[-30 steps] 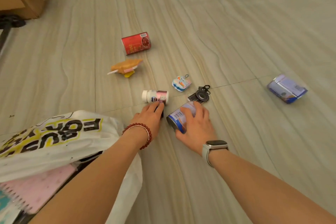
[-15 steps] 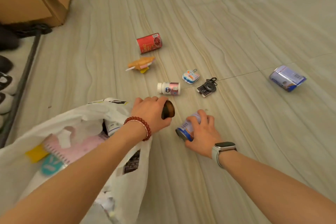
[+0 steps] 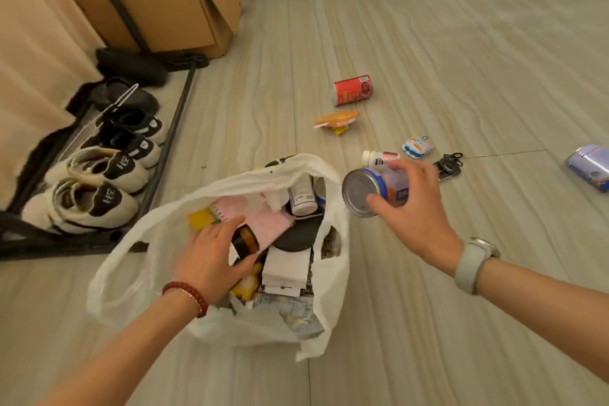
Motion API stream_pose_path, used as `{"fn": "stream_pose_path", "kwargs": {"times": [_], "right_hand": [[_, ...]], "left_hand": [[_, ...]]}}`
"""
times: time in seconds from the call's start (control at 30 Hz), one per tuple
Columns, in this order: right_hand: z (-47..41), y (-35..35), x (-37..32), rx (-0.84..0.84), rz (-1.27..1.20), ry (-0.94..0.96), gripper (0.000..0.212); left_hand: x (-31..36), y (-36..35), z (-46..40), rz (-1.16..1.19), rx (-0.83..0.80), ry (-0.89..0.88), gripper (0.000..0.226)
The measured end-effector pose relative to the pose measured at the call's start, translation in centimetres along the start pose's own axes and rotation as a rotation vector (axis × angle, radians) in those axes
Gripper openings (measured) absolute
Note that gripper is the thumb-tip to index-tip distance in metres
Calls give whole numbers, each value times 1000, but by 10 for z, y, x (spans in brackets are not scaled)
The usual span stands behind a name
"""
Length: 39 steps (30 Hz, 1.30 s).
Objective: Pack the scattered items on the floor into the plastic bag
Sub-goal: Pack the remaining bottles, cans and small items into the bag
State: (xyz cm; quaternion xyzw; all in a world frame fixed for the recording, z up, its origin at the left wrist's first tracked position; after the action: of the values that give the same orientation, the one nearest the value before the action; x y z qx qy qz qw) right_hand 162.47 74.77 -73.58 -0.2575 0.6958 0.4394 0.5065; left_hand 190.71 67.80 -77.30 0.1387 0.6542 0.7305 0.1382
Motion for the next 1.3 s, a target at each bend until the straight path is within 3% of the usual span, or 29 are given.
{"fn": "stream_pose_path", "kwargs": {"times": [0.17, 0.3, 0.47, 0.57, 0.67, 0.8, 0.87, 0.93, 1.03, 1.07, 1.17, 1.3], "right_hand": [[30, -56, -65, -340, 43, 403, 61], [66, -113, -65, -604, 326, 697, 59], [68, -156, -11, -865, 798, 696, 44], [63, -156, 7, -827, 1005, 774, 8], [59, -147, 13, -775, 1040, 804, 33], [71, -133, 1, -683, 993, 1011, 59], [72, -123, -5, -627, 967, 1047, 56], [63, -113, 0, -582, 994, 969, 30], [34, -96, 22, -553, 939, 553, 74], [29, -90, 24, -523, 878, 444, 80], [22, -80, 45, -551, 765, 99, 68], [14, -72, 61, -542, 709, -23, 37]], "left_hand": [[-42, -5, -1, 22, 89, 168, 53], [-59, -11, -1, -139, 119, 216, 52], [-72, -21, -4, -254, 117, 254, 52], [-68, -18, -8, -265, 163, 231, 52], [-63, -18, -12, -132, 164, 212, 44], [-59, -17, -10, 71, 190, 148, 38], [-59, -23, -6, 62, 158, 138, 42], [-57, -31, -4, 48, 127, 126, 49], [-53, -33, -4, 61, 135, 100, 51], [-51, -29, -4, 70, 153, 90, 50], [-27, -12, 2, 80, 263, -51, 47], [40, -10, 13, 94, 254, -335, 57]]}}
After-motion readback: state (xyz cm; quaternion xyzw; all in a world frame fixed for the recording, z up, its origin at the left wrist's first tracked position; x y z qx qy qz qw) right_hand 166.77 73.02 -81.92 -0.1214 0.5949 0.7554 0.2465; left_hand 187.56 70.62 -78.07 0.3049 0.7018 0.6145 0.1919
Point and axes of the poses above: each hand's wrist, its own z-axis away from the middle knuckle, its own y-axis out of the back of the hand, x = y × z, the point moved 10 cm from there along -z, towards the middle knuckle, and after that the axes turned 13 degrees about -z, right-handed, at the moved point
